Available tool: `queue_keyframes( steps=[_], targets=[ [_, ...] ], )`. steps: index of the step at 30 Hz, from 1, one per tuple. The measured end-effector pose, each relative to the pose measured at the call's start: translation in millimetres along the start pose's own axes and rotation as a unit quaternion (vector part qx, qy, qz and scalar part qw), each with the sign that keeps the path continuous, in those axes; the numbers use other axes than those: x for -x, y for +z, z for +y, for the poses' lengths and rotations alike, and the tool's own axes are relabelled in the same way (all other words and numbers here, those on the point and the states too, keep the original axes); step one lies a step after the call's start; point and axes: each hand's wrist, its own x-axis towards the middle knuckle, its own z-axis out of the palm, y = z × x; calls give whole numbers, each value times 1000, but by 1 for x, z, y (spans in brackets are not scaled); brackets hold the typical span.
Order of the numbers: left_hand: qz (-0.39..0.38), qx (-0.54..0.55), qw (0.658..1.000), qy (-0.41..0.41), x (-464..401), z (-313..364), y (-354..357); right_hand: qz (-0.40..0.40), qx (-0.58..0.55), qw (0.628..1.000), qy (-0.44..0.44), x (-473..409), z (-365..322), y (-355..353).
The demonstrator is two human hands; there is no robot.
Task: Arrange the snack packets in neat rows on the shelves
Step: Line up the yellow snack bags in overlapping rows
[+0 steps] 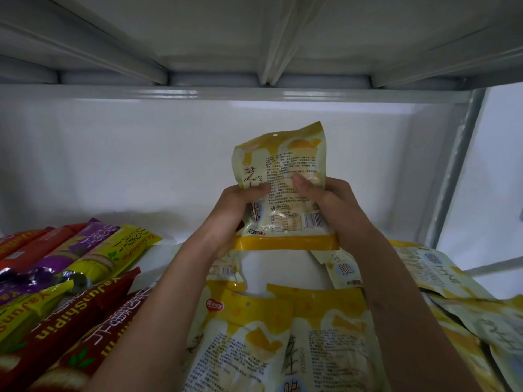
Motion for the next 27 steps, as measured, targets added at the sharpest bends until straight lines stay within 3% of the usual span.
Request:
queue_keyframes(
  steps=[11, 18, 27],
  targets=[
    [35, 36, 997, 60, 5, 2, 2, -22, -43, 998, -44, 1, -2, -6],
    [13, 57, 998, 33, 4, 2, 1, -11, -23, 998, -60, 0, 0, -5],
    [48, 54, 996, 48, 5, 2, 1, -5, 3, 997, -75, -1, 3, -6]
  ],
)
